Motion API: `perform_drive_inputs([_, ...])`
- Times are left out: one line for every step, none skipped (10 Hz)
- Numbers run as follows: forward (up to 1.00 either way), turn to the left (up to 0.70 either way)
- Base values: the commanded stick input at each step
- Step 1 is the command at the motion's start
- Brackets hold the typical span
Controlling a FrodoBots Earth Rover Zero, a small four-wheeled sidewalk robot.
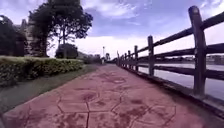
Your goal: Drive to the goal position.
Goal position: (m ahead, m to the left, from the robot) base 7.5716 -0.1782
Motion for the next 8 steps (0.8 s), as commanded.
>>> perform_drive_inputs([1.0,0.0])
perform_drive_inputs([1.0,0.0])
perform_drive_inputs([1.0,0.0])
perform_drive_inputs([1.0,0.0])
perform_drive_inputs([1.0,0.0])
perform_drive_inputs([1.0,0.0])
perform_drive_inputs([1.0,0.01])
perform_drive_inputs([1.0,0.14])
